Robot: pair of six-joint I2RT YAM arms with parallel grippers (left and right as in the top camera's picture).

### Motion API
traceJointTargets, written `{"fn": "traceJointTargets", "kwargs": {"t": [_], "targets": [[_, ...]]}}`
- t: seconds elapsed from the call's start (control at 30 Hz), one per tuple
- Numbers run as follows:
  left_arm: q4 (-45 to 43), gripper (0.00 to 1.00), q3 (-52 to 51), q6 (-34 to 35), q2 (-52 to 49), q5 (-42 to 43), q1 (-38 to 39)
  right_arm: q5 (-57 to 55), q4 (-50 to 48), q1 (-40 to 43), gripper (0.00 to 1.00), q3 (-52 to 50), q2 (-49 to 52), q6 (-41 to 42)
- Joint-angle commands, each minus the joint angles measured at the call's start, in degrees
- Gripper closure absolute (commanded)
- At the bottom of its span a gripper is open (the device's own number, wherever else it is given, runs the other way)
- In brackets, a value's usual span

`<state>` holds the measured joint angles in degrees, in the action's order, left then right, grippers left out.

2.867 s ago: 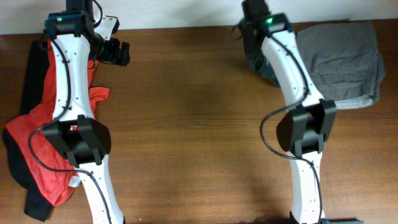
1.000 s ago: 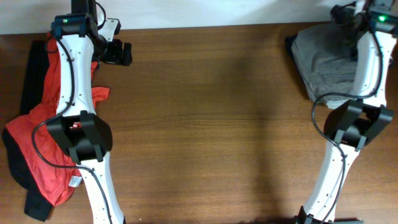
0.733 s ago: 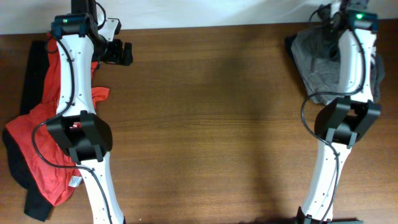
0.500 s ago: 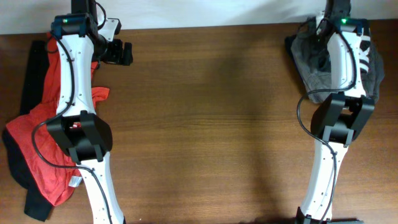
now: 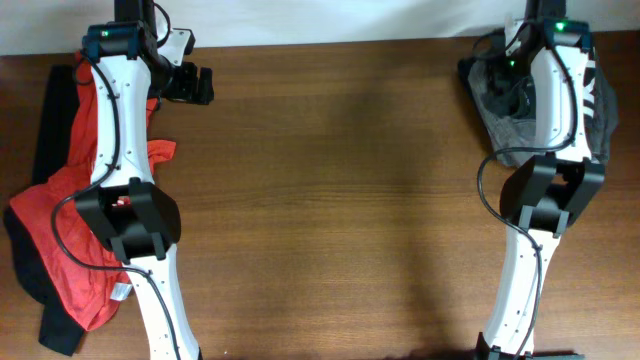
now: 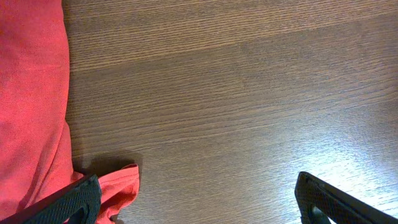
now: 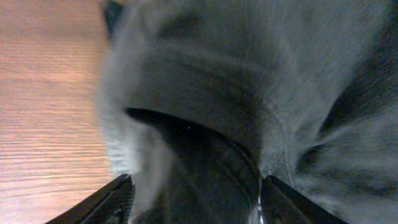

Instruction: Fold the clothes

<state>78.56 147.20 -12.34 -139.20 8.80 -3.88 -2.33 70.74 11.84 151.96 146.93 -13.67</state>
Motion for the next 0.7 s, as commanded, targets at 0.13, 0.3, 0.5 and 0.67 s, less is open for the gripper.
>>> {"fn": "traceJointTargets", "kwargs": {"t": [0.13, 0.3, 0.5, 0.67], "targets": [[-0.2, 0.01, -0.1, 0.8, -0.5, 0.9, 0.1, 2.7, -2.9, 0.5, 0.14, 3.8, -6.3, 0.6], [-0.3, 0.01, -0.1, 0.7, -0.5, 0.8, 0.1, 2.8, -8.9, 3.6, 0.11, 3.1, -5.1, 0.7], [-1.6, 0.01, -0.1, 0.8, -0.5, 0.9, 0.1, 5.3, -15.5, 7.9, 0.11, 1.5, -3.0, 0.7], [-2.1, 0.01, -0.1, 0.8, -0.5, 0.9, 0.4, 7.8, -20.2, 10.3, 0.11, -2.3, -0.4, 0.7]]}}
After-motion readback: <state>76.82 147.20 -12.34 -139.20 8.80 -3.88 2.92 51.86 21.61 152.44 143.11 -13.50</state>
